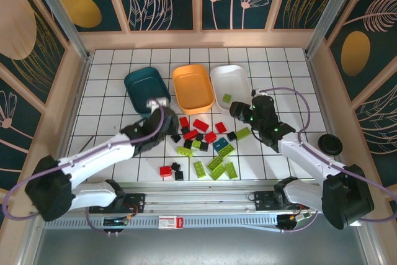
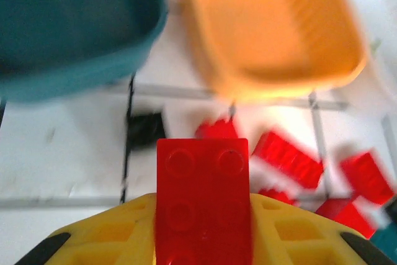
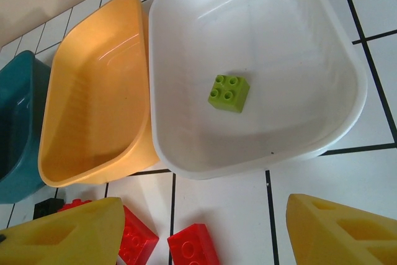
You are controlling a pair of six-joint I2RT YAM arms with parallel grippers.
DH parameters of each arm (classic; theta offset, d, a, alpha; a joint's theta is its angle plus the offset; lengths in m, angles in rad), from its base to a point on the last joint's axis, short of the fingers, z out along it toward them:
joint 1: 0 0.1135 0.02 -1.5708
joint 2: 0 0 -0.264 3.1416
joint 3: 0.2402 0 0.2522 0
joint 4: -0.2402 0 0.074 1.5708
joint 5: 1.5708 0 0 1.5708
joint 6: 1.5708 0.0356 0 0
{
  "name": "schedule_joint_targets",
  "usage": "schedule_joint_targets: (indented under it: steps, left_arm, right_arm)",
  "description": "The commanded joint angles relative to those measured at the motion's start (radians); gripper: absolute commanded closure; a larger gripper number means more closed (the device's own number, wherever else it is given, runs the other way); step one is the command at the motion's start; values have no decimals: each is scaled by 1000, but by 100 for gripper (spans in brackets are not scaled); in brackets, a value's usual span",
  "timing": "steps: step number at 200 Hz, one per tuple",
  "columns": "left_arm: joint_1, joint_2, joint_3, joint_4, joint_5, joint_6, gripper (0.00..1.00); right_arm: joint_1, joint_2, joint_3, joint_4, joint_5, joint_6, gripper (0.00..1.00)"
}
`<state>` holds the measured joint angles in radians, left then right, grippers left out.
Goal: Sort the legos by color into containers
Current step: Place the lego in the container.
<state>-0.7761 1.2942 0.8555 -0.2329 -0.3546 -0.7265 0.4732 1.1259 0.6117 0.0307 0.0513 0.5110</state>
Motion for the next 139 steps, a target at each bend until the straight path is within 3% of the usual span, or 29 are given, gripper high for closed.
schedule_joint_targets:
  steps: [1,53,108,120,139]
  left_arm:
    - [33,184,204,45,49,135,68]
    - [154,671,683,-12,115,177,71]
    - [199,941,972,-117,114,165,70]
    - [202,974,1011,-133,109,164,67]
    - [204,1007,1062,-151,115,166,54]
  right_arm:
    - [-1,-21,-30,17,7,24,31]
    - [-3,-74,-67,-14,13,29,31]
    - [-4,-126,-92,-40,17,34,31]
    - [-5,-134,-95,-43,16,37,31]
    - [-4,-144,-96,-52,16,40,31]
